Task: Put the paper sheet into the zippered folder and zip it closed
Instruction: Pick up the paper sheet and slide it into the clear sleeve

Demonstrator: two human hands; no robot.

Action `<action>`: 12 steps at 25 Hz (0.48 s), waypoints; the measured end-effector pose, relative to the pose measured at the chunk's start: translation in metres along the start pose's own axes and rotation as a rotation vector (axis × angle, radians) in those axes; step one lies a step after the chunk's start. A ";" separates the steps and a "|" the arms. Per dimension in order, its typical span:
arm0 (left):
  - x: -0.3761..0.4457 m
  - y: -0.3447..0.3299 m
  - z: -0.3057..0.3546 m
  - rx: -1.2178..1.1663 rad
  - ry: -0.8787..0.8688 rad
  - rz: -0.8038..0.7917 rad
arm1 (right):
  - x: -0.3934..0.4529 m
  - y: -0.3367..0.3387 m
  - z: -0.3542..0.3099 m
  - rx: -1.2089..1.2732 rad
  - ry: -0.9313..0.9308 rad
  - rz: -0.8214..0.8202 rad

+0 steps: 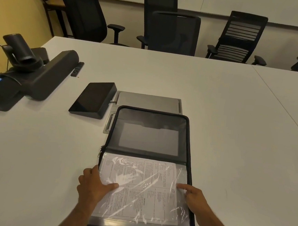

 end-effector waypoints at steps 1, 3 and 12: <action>0.000 -0.001 0.000 0.003 -0.002 -0.002 | 0.000 -0.001 0.000 -0.016 -0.005 0.003; 0.001 -0.002 0.000 0.009 -0.008 -0.006 | -0.001 -0.002 0.000 -0.034 -0.018 0.011; 0.005 -0.003 -0.003 -0.018 -0.011 0.015 | 0.002 -0.003 0.004 -0.005 -0.059 0.021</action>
Point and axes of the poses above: each hand's wrist, its own x-axis towards the middle knuckle, its own y-axis out of the back of the hand, z = x × y, the point moved 8 cm from there along x, towards the middle knuckle, and after that the axes turned 15 degrees about x, right-handed, at the moved point
